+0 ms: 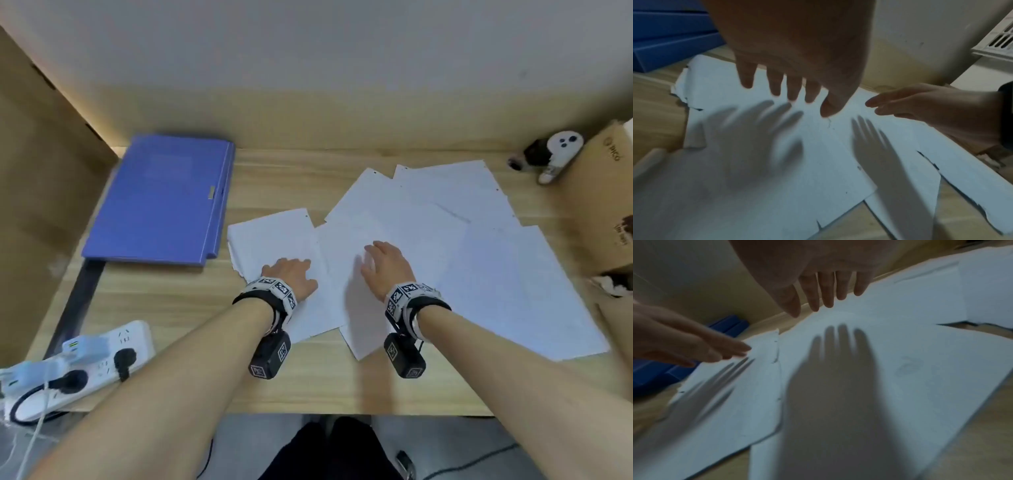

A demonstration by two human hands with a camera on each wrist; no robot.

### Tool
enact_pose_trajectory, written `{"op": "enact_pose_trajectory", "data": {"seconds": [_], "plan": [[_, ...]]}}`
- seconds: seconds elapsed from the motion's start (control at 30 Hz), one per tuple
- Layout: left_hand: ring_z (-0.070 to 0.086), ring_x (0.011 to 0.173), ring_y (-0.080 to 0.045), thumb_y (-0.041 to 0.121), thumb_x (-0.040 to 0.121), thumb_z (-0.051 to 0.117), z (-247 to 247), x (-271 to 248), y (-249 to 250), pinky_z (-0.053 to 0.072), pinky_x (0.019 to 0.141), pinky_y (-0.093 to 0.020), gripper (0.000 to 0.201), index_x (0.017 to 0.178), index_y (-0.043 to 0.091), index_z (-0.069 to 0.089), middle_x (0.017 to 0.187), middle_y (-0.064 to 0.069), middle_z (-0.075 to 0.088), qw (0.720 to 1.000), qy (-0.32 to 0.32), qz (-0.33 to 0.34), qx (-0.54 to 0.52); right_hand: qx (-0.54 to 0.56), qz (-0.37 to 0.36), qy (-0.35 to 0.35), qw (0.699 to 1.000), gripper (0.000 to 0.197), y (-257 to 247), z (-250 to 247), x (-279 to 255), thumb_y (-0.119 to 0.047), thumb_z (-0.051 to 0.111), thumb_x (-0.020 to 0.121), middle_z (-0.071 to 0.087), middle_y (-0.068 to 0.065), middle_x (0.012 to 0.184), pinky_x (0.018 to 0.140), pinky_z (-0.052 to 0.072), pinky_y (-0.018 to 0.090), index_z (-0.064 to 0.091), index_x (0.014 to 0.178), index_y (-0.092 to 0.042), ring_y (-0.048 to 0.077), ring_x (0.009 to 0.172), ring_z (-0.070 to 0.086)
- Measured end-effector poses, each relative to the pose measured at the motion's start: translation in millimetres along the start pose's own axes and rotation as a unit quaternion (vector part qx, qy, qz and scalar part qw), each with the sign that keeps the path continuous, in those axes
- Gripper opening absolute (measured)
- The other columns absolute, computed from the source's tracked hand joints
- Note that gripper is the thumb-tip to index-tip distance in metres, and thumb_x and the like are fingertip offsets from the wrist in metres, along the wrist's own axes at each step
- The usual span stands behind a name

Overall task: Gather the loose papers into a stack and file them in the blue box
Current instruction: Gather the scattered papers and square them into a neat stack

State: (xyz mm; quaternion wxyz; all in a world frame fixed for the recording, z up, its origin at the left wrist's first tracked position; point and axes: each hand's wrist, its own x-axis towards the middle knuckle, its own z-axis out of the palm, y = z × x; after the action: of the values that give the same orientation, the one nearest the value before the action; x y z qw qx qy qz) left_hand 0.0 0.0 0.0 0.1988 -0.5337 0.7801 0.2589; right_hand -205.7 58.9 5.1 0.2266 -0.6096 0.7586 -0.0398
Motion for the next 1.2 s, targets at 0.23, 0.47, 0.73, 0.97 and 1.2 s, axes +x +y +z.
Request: {"op": "enact_pose_trajectory", "data": {"seconds": [0.23, 0.47, 0.73, 0.97, 1.2], "plan": [[0.058, 0.099, -0.028, 0.042, 0.084, 0.051, 9.7, 12.2, 10.6, 0.038, 0.070, -0.033, 0.044, 0.120, 0.017, 0.051, 0.110, -0.004, 0.057, 0.997, -0.030, -0.012, 0.064, -0.049, 0.163, -0.001, 0.985, 0.057, 40.2, 17.5, -2.0, -0.040, 0.062, 0.081, 0.047, 0.010, 0.128, 0.082, 0.042, 0.040, 0.045, 0.126, -0.009, 0.032, 0.118, 0.046], [0.041, 0.124, -0.035, 0.050, 0.082, 0.056, 28.6, 18.8, 29.7, 0.044, 0.087, -0.043, 0.037, 0.091, 0.014, 0.053, 0.132, -0.012, 0.045, 0.998, 0.008, -0.057, 0.036, -0.006, 0.233, 0.000, 0.973, 0.074, 58.0, 27.0, 5.2, -0.054, 0.073, 0.065, 0.049, 0.006, 0.120, 0.085, 0.045, 0.041, 0.045, 0.121, -0.015, 0.028, 0.116, 0.044], [0.019, 0.144, -0.035, 0.056, 0.082, 0.059, 52.8, 18.4, 14.5, 0.036, 0.107, -0.055, 0.080, 0.145, 0.014, 0.030, 0.156, -0.015, 0.021, 0.995, 0.086, -0.001, -0.049, -0.023, 0.259, -0.041, 0.965, 0.070, 64.6, 26.8, 8.8, -0.064, 0.065, 0.065, 0.047, 0.005, 0.121, 0.095, 0.036, 0.041, 0.057, 0.115, -0.017, 0.029, 0.118, 0.042], [-0.004, 0.152, -0.030, 0.016, 0.091, 0.050, 49.1, 1.0, 26.6, 0.015, 0.120, -0.054, 0.083, 0.154, 0.012, -0.003, 0.164, -0.012, -0.003, 0.997, 0.055, -0.006, -0.054, -0.013, 0.211, -0.057, 0.976, 0.056, 62.6, 22.3, 2.9, -0.051, 0.060, 0.077, 0.049, 0.006, 0.123, 0.093, 0.040, 0.041, 0.053, 0.118, -0.014, 0.028, 0.120, 0.042], [0.058, 0.113, -0.032, 0.004, 0.091, 0.044, 24.6, 0.2, 8.6, 0.046, 0.084, -0.037, 0.031, 0.115, 0.011, 0.062, 0.135, -0.001, 0.051, 0.984, 0.154, 0.010, -0.088, 0.116, 0.176, -0.013, 0.977, 0.011, 73.1, 6.6, 0.7, -0.021, 0.058, 0.079, 0.054, 0.004, 0.086, 0.064, 0.043, 0.033, 0.051, 0.082, -0.012, 0.030, 0.085, 0.053]]}}
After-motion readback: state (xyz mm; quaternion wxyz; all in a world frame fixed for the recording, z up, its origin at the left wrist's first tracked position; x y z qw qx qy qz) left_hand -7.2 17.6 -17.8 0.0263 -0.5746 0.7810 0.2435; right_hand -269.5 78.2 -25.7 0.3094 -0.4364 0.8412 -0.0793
